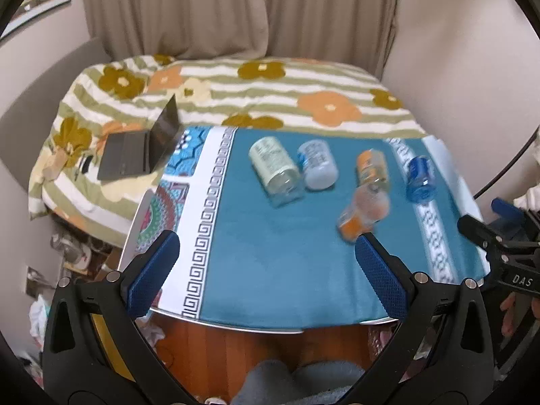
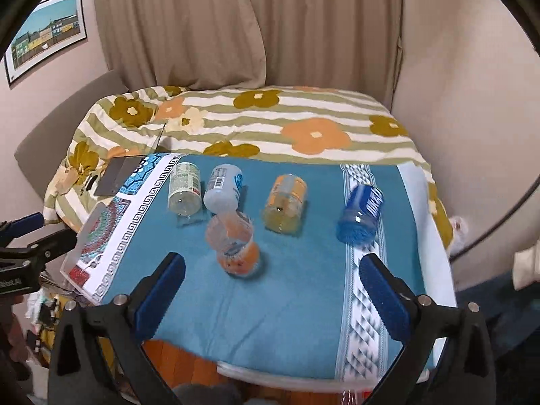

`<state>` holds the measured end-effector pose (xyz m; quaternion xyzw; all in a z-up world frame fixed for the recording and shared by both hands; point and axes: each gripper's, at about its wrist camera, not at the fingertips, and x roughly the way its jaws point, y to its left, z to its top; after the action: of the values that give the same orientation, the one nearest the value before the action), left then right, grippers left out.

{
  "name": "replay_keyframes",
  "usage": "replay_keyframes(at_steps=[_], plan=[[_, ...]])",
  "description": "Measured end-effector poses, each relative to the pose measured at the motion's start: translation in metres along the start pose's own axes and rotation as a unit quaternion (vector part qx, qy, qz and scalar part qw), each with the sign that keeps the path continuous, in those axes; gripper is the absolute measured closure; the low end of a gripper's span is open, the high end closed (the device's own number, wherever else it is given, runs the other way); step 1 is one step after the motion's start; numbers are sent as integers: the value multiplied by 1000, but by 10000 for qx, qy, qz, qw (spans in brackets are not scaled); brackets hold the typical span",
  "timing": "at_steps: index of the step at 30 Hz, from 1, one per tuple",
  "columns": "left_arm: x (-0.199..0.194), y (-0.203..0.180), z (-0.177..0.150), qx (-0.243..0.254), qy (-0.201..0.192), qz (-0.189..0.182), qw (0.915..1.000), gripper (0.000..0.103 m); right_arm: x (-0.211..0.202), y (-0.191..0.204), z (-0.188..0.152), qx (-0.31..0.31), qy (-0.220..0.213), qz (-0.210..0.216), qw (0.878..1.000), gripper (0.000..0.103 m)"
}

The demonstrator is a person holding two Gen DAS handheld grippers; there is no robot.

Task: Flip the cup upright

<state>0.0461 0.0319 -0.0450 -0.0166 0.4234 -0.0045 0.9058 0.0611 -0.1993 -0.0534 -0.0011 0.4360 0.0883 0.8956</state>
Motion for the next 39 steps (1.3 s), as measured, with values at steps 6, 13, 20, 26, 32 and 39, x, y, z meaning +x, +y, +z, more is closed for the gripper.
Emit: replay_keyframes(at_steps=[6,13,20,26,32,39], plan=[[-21,-22,-4,140,-221,-66,9996,0,-27,-13,-5,184,117,-113,9997,0],[-33,-30,-15,312,-343,-20,9989,0,-36,-12,-13,381,14,-367,9986,0],[-34,-28,-18,374,-340,-91,9987,0,-41,-10,-18,454,-27,-438,9980,0],[-37,-28,-17,417,-412,-151,9982,0,-44,-10,-17,507,-88,-489,9975,0],[-37,-29,-15,414,-460,-169,9979,0,-45,-9,-16,499,-140,-517,9973,0],[-37,-29,-12,426,-518,-179,9976,0,-46,-8,-14,495,-173,-553,9971,0]])
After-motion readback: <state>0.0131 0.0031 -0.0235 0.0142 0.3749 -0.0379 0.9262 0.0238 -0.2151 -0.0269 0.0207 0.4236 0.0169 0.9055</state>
